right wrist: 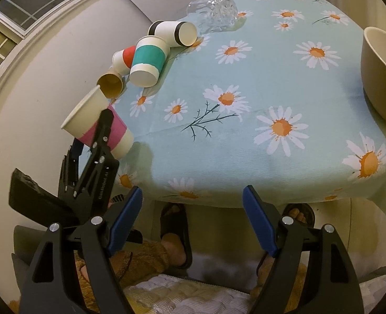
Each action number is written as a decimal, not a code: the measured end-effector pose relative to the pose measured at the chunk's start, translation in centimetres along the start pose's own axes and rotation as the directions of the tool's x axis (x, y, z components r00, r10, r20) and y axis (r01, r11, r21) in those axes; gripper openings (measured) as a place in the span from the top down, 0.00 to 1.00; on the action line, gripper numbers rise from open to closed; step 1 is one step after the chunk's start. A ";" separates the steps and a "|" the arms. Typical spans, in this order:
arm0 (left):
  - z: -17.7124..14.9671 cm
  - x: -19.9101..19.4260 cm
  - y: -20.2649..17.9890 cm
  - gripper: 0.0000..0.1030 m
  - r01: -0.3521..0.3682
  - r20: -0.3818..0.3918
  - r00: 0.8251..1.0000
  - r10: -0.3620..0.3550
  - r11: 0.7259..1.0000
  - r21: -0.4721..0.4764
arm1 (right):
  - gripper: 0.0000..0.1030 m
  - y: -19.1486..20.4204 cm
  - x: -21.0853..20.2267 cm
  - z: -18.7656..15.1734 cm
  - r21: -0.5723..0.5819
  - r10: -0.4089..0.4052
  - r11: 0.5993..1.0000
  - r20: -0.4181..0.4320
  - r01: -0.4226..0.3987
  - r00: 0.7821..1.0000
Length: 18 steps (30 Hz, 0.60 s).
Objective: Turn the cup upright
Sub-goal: 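Lower the pink-banded cup upright onto the tablecloth with the left gripper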
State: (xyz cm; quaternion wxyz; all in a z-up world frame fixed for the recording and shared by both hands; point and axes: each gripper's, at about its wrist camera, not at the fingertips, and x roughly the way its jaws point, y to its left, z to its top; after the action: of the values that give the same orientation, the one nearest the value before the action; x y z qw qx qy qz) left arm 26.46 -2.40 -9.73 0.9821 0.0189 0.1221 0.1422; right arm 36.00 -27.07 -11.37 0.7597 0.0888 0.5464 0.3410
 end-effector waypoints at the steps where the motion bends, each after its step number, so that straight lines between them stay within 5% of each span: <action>1: -0.1 0.0 0.0 0.36 -0.002 -0.001 1.000 0.002 1.000 0.003 | 0.24 0.0 0.0 0.0 -0.001 0.000 1.000 -0.001 0.000 1.000; 18: -1.6 0.7 -0.3 0.34 -0.028 -0.003 1.000 0.028 0.999 0.036 | 0.24 0.2 -0.4 -0.1 -0.001 -0.029 1.000 0.009 0.029 1.000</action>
State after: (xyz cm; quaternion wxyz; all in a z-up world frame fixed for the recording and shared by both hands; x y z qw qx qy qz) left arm 26.82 -2.49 -11.45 0.9793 0.0380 0.1262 0.1537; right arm 35.79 -27.20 -10.97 0.7670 0.0819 0.5443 0.3298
